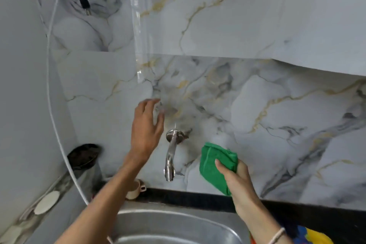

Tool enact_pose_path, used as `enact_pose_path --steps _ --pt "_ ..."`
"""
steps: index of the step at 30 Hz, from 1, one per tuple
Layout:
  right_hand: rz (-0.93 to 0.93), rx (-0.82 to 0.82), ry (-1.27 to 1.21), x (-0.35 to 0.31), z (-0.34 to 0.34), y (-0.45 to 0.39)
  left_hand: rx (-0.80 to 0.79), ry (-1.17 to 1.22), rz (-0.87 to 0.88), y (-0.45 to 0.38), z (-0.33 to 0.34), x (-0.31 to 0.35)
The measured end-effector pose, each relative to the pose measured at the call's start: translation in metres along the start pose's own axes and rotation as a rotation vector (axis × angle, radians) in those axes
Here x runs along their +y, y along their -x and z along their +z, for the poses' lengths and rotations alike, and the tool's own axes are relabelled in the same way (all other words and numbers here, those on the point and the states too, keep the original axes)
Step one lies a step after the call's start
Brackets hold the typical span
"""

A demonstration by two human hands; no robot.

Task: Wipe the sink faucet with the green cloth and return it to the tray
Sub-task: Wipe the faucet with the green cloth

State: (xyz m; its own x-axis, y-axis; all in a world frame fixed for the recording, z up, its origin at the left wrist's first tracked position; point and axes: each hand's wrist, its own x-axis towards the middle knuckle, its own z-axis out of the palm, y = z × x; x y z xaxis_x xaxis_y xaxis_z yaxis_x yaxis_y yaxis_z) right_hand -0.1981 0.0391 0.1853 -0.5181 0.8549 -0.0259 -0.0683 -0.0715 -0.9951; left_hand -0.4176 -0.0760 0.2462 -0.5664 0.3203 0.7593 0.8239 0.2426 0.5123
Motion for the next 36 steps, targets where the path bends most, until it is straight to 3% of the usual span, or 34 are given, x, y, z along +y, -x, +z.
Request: enact_pose_path --steps 4,7,9,12,14,19,22,24,26,31,36 --pt "-0.734 -0.104 0.587 -0.024 0.070 -0.039 0.090 -0.506 0.421 -0.062 0.033 -0.061" --pt "-1.130 -0.320 1.185 -0.034 0.121 -0.072 0.144 -0.676 0.581 -0.084 0.060 -0.103" --pt "-1.225 -0.521 1.476 -0.027 0.145 -0.093 0.247 -0.692 0.640 -0.093 0.075 -0.123" --pt "-1.129 -0.588 1.686 -0.003 0.147 -0.113 0.362 -0.649 0.695 -0.102 0.089 -0.138" --pt "-0.996 -0.568 1.431 0.014 0.131 -0.114 0.390 -0.628 0.709 -0.103 0.091 -0.143" --pt "-0.554 -0.338 0.787 0.046 0.096 -0.102 0.424 -0.650 0.718 -0.103 0.094 -0.140" --pt "-0.062 -0.240 0.211 0.068 0.086 -0.101 0.437 -0.665 0.704 -0.103 0.094 -0.141" --pt "0.333 -0.277 -0.256 0.091 0.088 -0.104 0.443 -0.674 0.708 -0.103 0.094 -0.140" --pt "0.558 -0.343 -0.551 0.107 0.104 -0.103 0.443 -0.679 0.706 -0.102 0.093 -0.141" --pt "0.722 -0.458 -0.948 0.098 0.149 -0.103 0.423 -0.682 0.713 -0.100 0.093 -0.143" --pt "0.705 -0.462 -1.058 0.100 0.155 -0.108 0.422 -0.684 0.721 -0.101 0.094 -0.145"
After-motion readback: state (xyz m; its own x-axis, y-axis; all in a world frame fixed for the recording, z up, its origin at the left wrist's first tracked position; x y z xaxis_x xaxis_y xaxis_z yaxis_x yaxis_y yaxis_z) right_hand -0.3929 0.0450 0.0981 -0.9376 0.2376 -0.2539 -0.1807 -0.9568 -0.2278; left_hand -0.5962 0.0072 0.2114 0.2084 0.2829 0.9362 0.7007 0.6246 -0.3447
